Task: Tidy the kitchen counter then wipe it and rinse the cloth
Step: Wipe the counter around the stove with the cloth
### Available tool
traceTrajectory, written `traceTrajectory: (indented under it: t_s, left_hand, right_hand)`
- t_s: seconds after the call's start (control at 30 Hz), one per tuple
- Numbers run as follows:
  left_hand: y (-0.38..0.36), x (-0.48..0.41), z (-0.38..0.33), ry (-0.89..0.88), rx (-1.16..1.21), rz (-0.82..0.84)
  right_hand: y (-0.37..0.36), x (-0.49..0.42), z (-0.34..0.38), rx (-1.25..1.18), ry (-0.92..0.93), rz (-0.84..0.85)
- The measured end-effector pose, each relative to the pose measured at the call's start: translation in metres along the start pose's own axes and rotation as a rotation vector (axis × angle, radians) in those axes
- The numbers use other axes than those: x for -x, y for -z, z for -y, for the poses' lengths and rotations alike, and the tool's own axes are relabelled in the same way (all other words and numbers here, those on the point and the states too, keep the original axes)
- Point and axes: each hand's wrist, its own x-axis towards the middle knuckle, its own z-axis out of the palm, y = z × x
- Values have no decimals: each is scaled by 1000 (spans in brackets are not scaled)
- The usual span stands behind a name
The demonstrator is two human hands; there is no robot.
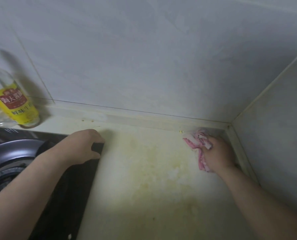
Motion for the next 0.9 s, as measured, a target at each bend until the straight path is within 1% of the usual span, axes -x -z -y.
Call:
traceTrajectory:
  t_s: [0.07,0.17,0.33,0.4,0.5,0.57,0.7,0.8,0.9]
  left_hand:
    - [-2,0,1,-16,-14,-1]
    - [-4,-1,2,-27,-30,-7]
    - [-3,-1,2,-40,-50,-14]
    - [-3,-2,2,-42,-46,-19]
    - [-6,-2,3,-53,-47,-30]
    - [-8,-3,4,-58,-38,-39]
    - [-12,-3,4,-40,-22,-50]
    - [-13,-2,4,-49,-28,-53]
    - [-11,-1,3,-50,-21,-51]
  right_hand:
    - [0,0,1,-17,-11,-15]
    - [2,5,7,57,15,1]
    - [2,21,9,-9,78,79]
    - [2,31,9,-46,118,86]
    - [2,41,9,-23,149,87]
    - [-1,37,10,5,154,55]
    - [-15,11,19,-32,140,12]
    - [-21,-5,29,-7,162,10]
    - [-25,-11,26,-22,140,31]
